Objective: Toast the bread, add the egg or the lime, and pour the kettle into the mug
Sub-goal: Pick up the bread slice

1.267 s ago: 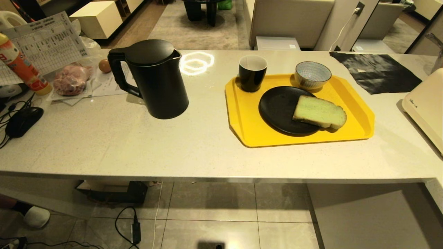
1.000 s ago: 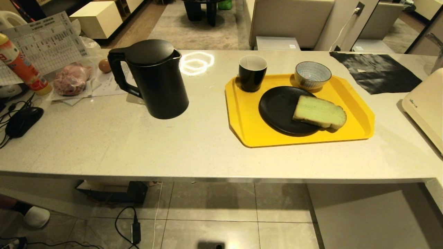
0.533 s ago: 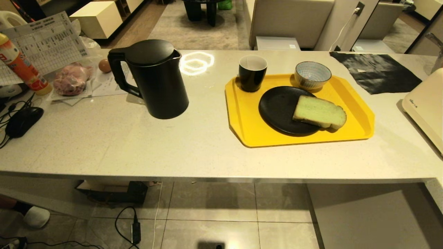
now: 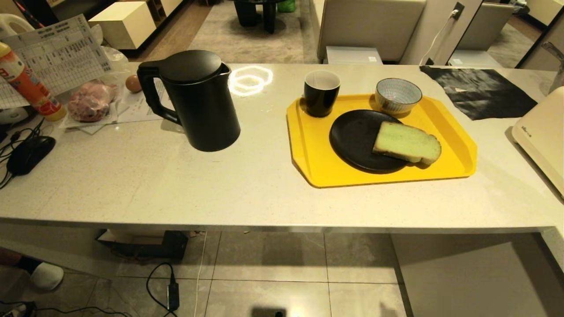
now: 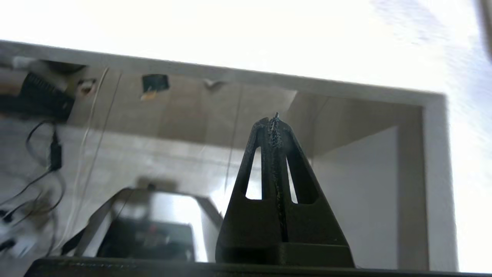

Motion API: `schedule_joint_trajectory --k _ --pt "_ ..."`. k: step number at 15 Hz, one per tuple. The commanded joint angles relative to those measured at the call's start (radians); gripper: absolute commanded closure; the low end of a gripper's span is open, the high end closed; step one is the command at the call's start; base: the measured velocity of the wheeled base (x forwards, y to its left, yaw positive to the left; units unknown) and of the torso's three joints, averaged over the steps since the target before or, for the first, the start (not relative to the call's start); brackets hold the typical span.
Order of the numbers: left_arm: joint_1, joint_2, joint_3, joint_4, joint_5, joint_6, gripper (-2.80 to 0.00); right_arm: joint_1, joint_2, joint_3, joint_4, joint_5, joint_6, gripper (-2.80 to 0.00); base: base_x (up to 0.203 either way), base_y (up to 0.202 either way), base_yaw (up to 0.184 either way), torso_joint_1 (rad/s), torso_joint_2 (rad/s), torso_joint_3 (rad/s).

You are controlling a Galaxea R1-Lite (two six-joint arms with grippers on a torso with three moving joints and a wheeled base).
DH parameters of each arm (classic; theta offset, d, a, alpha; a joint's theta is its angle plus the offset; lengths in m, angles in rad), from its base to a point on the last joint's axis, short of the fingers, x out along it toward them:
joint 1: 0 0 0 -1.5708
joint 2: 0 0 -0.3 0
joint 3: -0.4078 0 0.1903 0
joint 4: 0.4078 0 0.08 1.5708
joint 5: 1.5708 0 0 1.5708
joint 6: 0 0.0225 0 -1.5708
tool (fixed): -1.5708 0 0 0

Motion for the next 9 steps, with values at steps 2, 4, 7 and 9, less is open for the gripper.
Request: schedule_joint_trajectory --k 2,4,7,9 --pt "0.000 0.001 0.000 -0.001 0.000 0.000 0.00 0.008 0.436 -0.174 -0.007 0.042 0.017 0.00 0.000 0.000 0.000 0.000 0.00 0.000" --pt "0.000 0.001 0.000 -0.001 0.000 0.000 0.00 0.021 0.641 -0.379 -0.007 0.101 0.070 0.00 0.000 0.000 0.000 0.000 0.00 0.000" --pt "0.000 0.001 0.000 -0.001 0.000 0.000 0.00 0.032 0.836 -0.643 0.065 0.205 0.145 -2.80 0.000 0.000 0.000 0.000 0.00 0.000" --pt "0.000 0.001 0.000 -0.001 0.000 0.000 0.00 0.035 0.912 -0.716 0.106 0.264 0.182 -2.80 0.000 0.000 0.000 0.000 0.00 0.000"
